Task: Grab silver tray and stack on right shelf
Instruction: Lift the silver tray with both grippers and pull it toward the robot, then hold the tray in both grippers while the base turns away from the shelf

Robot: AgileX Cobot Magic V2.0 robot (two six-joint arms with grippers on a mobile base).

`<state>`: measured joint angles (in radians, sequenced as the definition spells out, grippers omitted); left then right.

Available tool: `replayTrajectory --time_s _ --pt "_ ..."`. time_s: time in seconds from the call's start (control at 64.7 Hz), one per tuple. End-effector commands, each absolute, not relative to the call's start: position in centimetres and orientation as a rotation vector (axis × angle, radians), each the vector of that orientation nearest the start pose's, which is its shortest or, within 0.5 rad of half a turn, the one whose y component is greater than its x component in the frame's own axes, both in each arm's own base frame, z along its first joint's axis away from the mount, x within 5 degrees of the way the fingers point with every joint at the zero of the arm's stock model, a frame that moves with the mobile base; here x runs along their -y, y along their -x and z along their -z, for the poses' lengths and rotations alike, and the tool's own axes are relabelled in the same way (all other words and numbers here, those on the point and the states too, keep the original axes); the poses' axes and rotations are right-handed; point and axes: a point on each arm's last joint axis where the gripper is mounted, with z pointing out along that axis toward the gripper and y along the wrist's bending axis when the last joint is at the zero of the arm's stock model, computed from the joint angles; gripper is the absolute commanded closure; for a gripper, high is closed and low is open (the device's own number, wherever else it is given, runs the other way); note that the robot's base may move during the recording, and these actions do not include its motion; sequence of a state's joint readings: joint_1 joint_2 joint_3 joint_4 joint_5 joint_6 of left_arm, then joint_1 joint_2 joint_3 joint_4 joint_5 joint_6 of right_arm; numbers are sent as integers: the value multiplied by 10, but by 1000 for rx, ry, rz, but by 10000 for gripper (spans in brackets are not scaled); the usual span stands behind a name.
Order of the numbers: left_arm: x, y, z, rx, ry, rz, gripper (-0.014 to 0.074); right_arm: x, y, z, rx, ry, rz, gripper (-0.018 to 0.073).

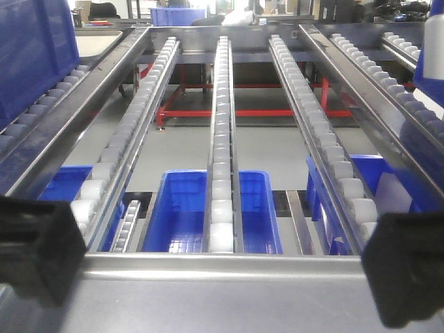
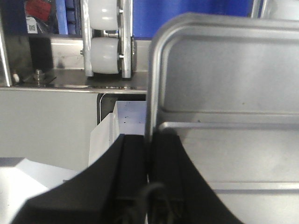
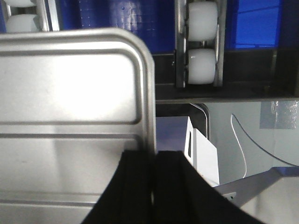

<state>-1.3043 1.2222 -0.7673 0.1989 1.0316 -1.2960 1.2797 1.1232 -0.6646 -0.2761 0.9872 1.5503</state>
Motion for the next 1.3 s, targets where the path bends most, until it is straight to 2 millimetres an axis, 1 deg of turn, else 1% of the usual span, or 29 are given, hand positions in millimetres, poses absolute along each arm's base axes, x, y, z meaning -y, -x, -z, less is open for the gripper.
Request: replayTrajectory --time_s 0.0,0.433,0.634,1.005,1.283 --pt "184 -66 -254 -2900 -138 185 696 -159 -73 -248 -2803 -197 -261 503" --pt "178 -65 -253 -2920 -129 88 697 -158 -73 -248 -2806 -200 -240 503" --pt "172 -64 -252 -2935 -121 2 697 -158 -73 -248 -2807 -201 -234 503" --pt "159 -61 -253 -2962 -101 -209 697 -158 -73 -248 -2807 -201 -234 503" --pt "160 -61 -253 -2962 -100 -208 697 -158 -73 -248 -2807 -201 -232 503"
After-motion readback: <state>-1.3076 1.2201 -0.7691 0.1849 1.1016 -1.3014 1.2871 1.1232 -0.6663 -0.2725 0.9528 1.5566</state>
